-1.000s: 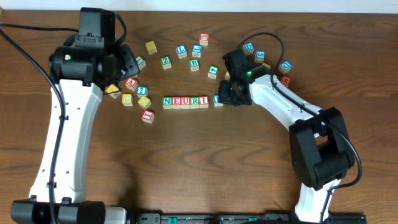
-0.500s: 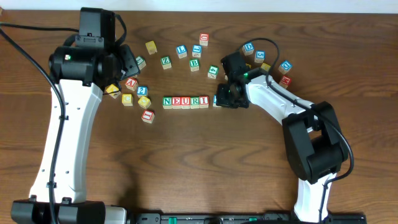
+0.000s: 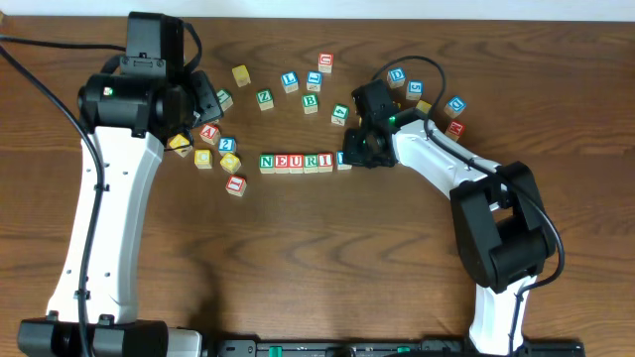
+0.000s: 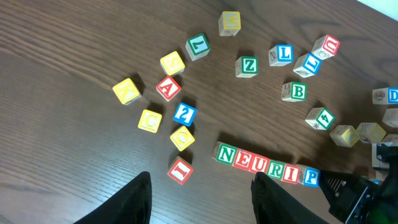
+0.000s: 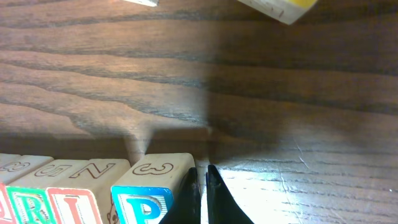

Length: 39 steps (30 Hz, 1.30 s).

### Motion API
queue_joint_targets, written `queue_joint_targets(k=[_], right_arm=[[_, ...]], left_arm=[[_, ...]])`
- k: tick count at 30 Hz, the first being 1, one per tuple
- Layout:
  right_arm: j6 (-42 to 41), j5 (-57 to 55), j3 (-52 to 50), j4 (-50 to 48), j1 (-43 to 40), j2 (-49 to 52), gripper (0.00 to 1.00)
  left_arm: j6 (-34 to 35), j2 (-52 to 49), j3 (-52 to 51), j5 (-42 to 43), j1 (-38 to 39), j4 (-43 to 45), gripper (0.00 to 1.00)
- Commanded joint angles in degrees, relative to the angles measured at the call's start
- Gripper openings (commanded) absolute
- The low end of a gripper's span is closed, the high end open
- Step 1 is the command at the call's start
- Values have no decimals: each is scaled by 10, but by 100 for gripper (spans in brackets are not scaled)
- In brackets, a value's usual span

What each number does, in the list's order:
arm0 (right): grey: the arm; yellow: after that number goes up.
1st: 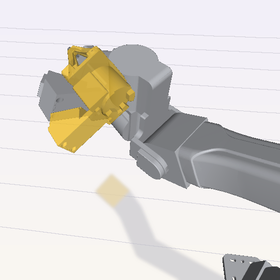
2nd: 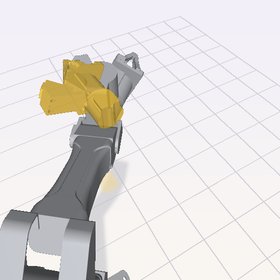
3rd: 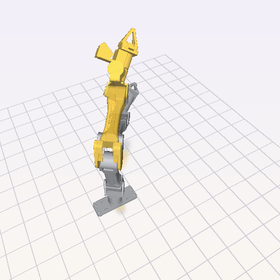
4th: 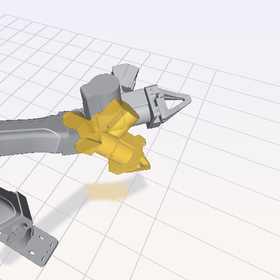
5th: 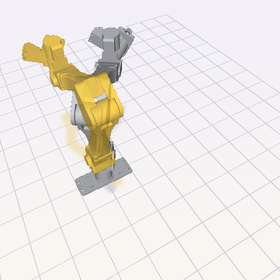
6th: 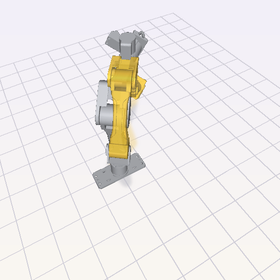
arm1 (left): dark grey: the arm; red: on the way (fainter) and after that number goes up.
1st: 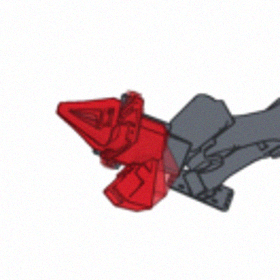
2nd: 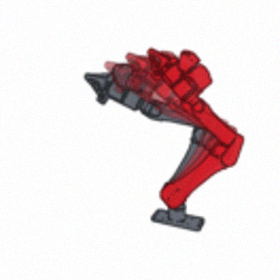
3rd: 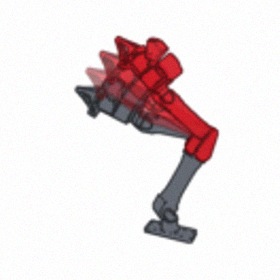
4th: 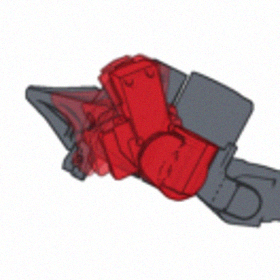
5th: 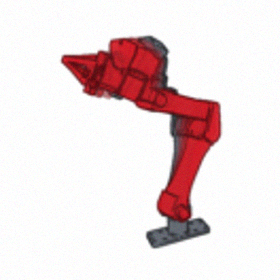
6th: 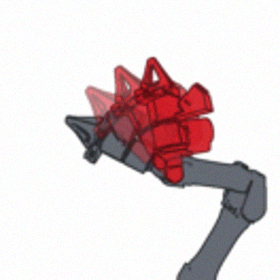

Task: Spell out NEURIPS
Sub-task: 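Push the P block left against the I block with the right gripper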

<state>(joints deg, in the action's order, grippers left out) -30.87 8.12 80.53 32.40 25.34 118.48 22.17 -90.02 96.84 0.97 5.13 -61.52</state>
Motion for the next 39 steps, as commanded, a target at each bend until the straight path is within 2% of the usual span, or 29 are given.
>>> queue_joint_targets(k=[1, 39], right_arm=[[12, -2, -2, -5, 3, 12, 1], [13, 30, -2, -1, 3, 14, 1]], left_arm=[[-9, -5, -1, -1, -1, -2, 51], [-9, -5, -1, -1, -1, -2, 51]])
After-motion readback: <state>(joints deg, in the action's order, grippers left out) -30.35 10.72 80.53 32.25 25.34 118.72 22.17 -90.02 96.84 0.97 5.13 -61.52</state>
